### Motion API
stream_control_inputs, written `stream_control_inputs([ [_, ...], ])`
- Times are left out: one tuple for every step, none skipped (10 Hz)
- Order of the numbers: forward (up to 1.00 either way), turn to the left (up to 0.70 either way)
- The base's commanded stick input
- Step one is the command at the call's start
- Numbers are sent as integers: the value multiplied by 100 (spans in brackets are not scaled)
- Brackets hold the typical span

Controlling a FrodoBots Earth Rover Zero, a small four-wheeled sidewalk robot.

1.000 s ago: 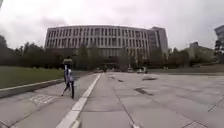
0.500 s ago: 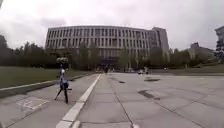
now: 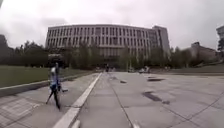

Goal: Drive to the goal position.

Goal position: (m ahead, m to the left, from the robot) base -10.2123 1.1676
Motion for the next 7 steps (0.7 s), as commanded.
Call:
stream_control_inputs([
  [70,0],
  [70,0],
  [70,0],
  [70,0],
  [70,0],
  [70,0],
  [70,0],
])
